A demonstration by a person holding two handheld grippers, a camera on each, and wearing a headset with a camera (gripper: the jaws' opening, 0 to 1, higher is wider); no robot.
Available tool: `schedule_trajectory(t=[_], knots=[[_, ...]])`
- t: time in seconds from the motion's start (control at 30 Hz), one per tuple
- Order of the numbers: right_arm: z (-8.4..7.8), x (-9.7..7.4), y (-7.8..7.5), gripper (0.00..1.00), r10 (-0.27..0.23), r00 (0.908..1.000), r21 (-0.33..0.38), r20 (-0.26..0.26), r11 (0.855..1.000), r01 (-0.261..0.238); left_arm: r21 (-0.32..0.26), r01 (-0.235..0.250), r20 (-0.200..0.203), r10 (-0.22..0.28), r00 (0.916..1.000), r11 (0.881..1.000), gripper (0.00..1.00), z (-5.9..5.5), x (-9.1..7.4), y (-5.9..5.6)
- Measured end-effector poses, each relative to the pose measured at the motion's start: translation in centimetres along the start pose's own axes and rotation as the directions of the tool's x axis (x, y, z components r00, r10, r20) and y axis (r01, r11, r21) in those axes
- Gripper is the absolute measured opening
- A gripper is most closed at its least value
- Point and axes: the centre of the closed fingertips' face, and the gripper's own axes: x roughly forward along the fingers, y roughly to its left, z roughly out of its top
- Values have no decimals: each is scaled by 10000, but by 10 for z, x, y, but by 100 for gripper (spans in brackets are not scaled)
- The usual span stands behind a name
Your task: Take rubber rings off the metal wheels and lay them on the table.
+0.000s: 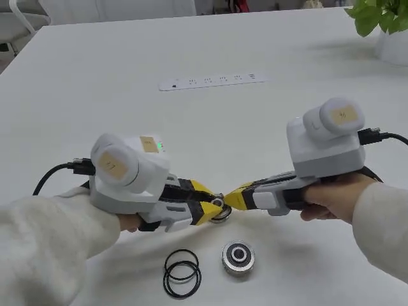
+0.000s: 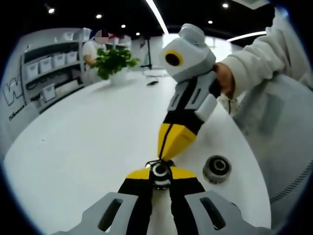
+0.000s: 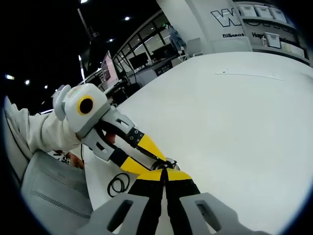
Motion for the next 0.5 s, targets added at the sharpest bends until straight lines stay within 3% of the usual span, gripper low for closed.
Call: schedule_trajectory(t=[0.17, 0.2, 0.3, 0.47, 0.5], knots=[[7, 1, 9, 0, 371, 9989, -114, 273, 9993, -368, -27, -11, 71, 11, 10000, 10000, 13, 0, 0, 0], [12, 1, 16, 0, 730, 9960, 62, 519, 9973, -734, -21, -16, 72, 16, 10000, 10000, 13, 0, 0, 0], [11, 1, 9, 0, 373, 9984, -366, 436, 9987, -357, 21, -53, 126, 52, 9999, 10000, 13, 1, 0, -1], [6, 1, 5, 0, 322, 9988, 31, 372, 9995, -324, 67, -141, 122, 140, 9998, 9999, 13, 1, 1, -1], [7, 1, 5, 0, 335, 9985, 104, 429, 9994, -340, 355, -210, 52, 208, 9998, 9992, 13, 1, 1, -2]])
